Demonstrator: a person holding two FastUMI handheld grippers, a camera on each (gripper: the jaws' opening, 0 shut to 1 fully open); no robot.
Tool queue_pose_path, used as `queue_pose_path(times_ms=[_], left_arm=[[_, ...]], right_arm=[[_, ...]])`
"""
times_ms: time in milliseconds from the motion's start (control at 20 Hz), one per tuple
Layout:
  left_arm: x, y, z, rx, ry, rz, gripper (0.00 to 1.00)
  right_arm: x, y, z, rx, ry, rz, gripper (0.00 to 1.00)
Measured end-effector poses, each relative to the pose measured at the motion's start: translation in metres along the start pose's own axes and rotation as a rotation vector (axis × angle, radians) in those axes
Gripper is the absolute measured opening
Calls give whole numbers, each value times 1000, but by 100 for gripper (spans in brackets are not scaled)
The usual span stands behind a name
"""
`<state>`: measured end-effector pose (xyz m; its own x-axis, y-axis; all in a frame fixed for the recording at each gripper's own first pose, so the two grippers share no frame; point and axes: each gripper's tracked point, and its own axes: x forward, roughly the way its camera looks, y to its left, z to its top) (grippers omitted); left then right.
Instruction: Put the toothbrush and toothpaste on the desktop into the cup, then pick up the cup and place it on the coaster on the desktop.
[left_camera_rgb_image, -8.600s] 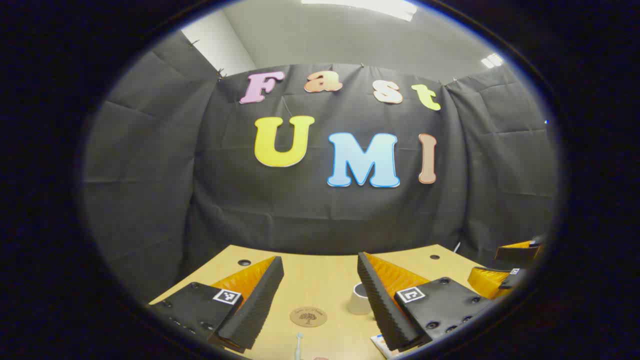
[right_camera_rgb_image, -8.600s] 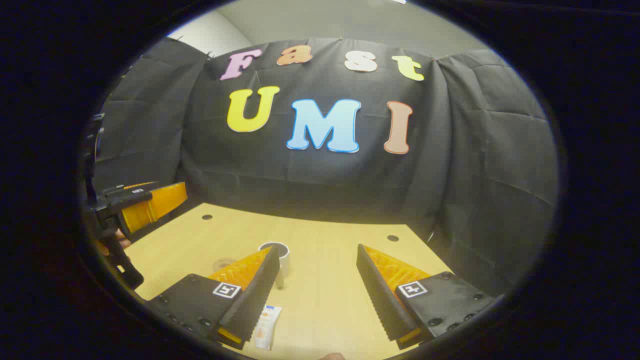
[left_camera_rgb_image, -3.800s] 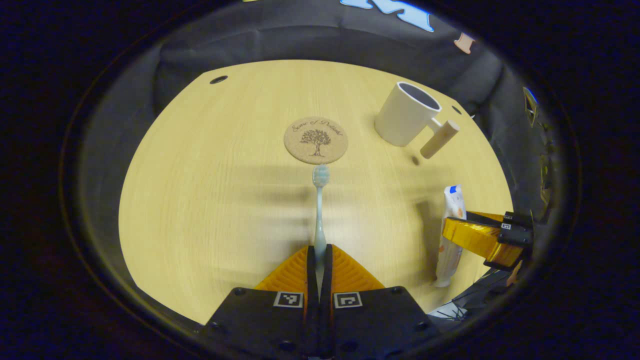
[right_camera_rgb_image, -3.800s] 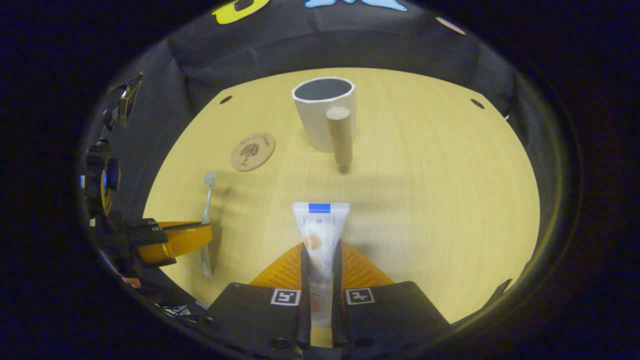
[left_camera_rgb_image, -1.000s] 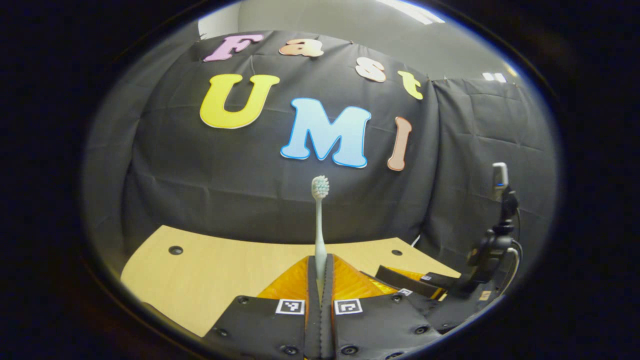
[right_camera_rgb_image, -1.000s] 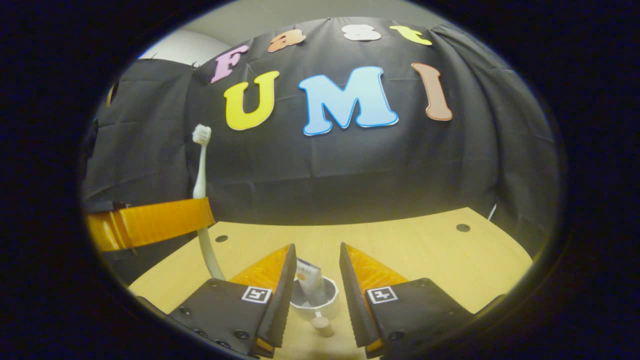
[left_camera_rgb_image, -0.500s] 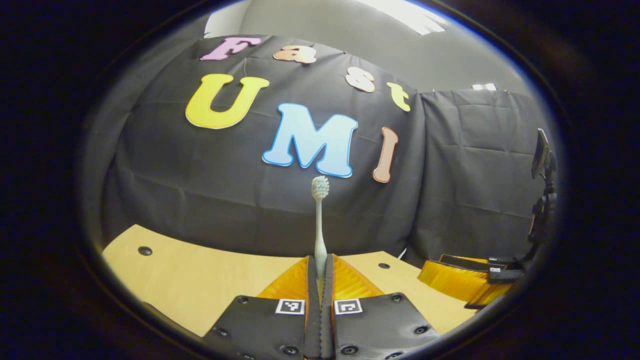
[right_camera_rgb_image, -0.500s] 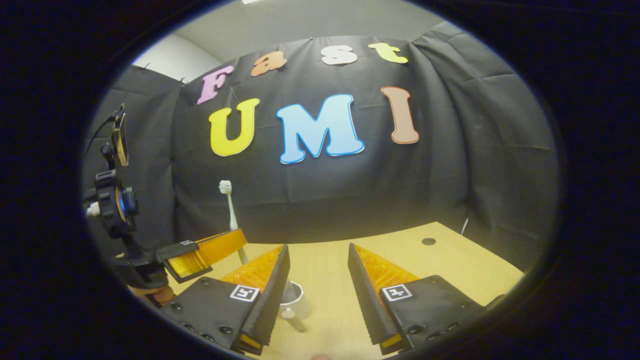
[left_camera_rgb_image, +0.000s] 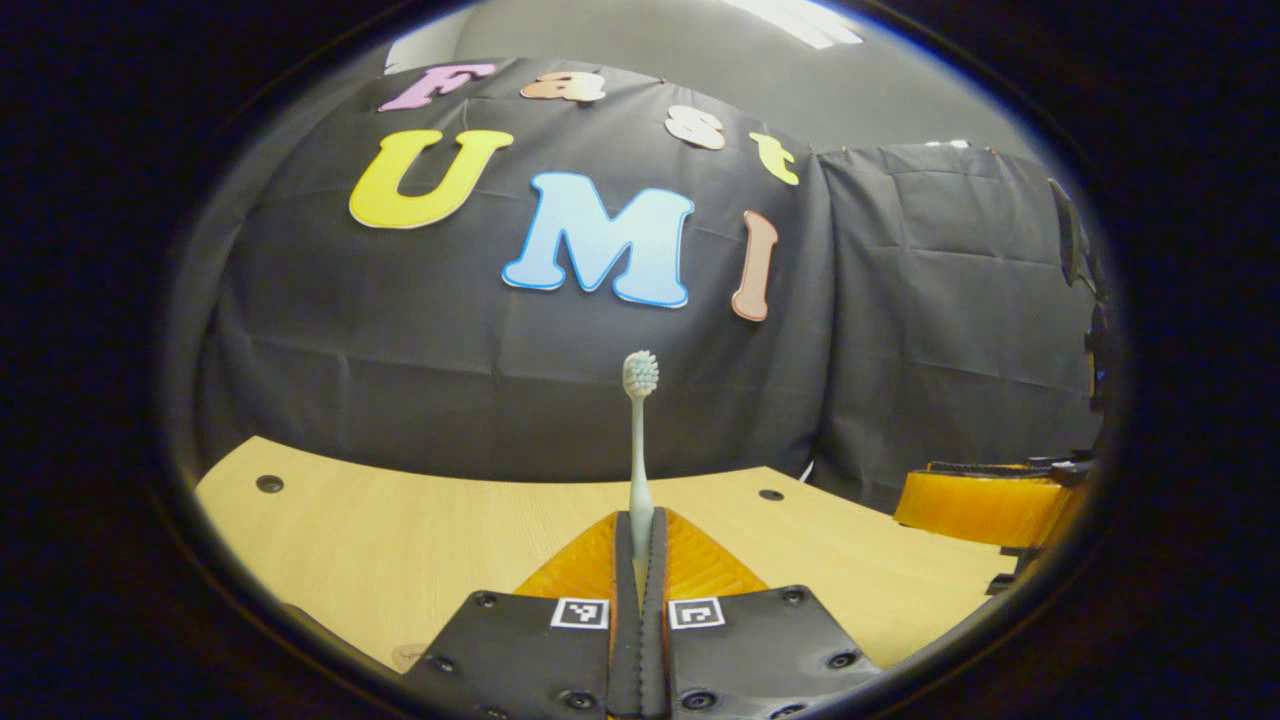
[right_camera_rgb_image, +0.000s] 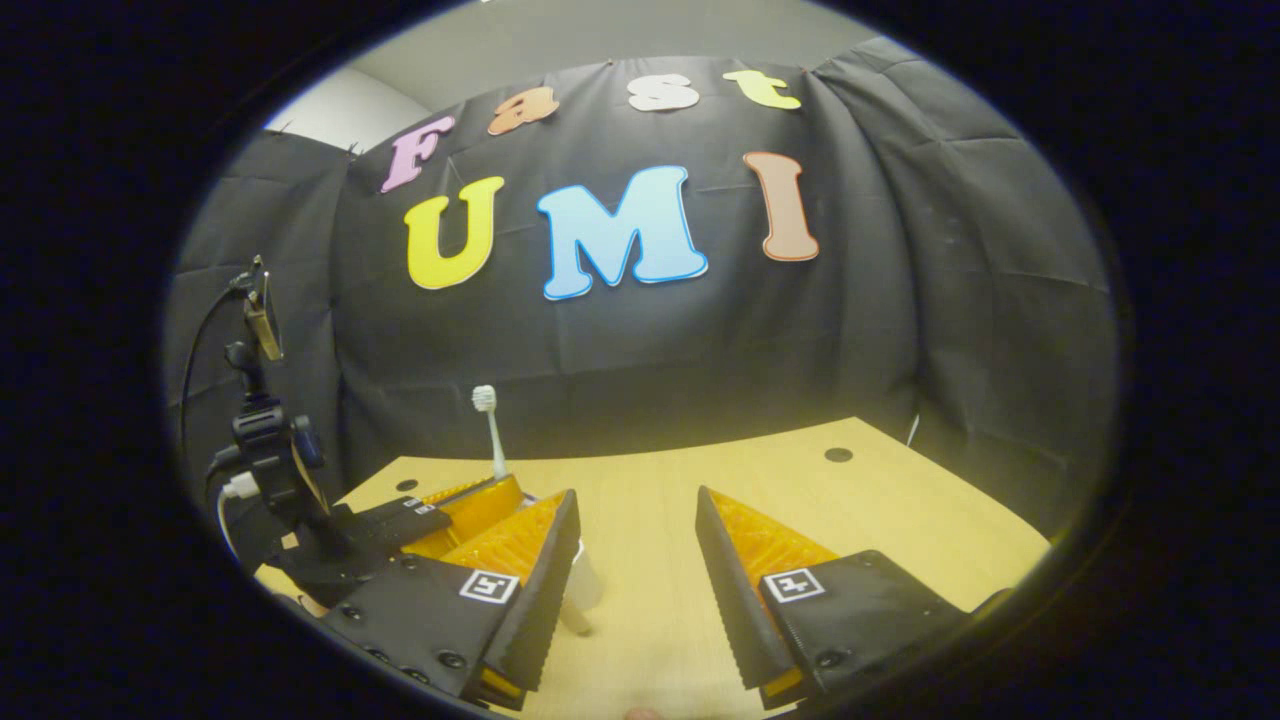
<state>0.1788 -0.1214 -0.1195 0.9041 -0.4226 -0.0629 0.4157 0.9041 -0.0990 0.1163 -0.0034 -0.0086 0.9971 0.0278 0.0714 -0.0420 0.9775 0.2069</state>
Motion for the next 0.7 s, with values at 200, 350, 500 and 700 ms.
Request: queue_pose_path(times_ms=[200, 350, 500, 700], left_arm=[[0, 11, -9, -15, 17, 43, 11], [-2, 12, -15, -34, 21, 49, 13], [-4, 12, -18, -17, 32, 56, 19], [-10, 10, -14, -12, 30, 60, 22]], right_arm=[[-2, 3, -2, -28, 4, 4, 83], [-2, 6, -1, -28, 9, 13, 82], [-3, 6, -2, -23, 16, 16, 82], [-5, 5, 1, -12, 20, 19, 82]])
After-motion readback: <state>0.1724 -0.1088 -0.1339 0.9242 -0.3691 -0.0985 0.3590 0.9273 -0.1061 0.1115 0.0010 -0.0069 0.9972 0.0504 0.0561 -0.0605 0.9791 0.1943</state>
